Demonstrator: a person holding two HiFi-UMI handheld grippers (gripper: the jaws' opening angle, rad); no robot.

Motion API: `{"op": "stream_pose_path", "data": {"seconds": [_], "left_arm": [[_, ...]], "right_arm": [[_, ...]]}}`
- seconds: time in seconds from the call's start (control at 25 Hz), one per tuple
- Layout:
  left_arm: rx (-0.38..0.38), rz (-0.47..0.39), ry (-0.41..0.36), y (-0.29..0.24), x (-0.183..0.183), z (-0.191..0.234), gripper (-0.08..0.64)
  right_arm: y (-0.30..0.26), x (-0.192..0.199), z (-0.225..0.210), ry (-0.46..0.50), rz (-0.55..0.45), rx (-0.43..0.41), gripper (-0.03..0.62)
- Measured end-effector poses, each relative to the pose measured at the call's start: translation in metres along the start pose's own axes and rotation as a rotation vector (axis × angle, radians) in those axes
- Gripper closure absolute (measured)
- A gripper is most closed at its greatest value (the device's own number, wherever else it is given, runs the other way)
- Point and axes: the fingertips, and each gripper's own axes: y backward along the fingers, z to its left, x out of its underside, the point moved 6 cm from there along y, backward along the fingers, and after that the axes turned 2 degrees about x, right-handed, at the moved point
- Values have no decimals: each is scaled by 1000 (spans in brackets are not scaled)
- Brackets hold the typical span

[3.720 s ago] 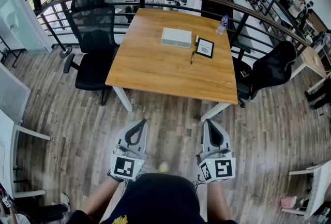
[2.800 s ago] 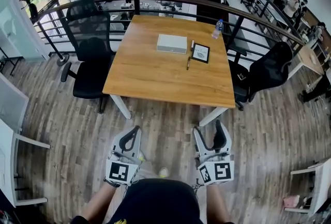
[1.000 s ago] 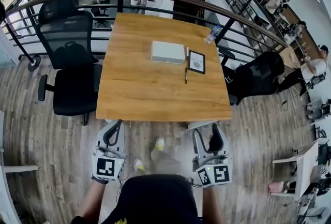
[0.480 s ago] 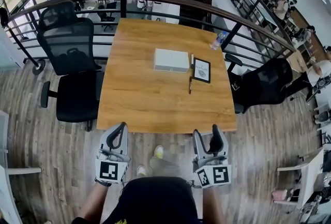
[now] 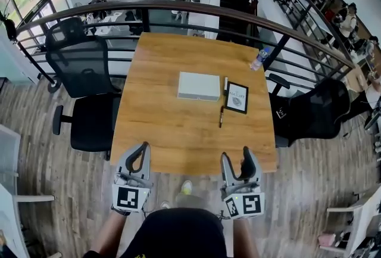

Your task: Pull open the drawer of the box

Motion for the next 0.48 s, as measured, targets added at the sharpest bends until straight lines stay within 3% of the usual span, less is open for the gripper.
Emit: {"op": "stream_pose_path", "data": {"seconds": [0.48], "left_arm": [[-11,46,-21,-79,-4,-20,543]], "right_arm": [[-59,21,-63,-85,28,-28,337]]}}
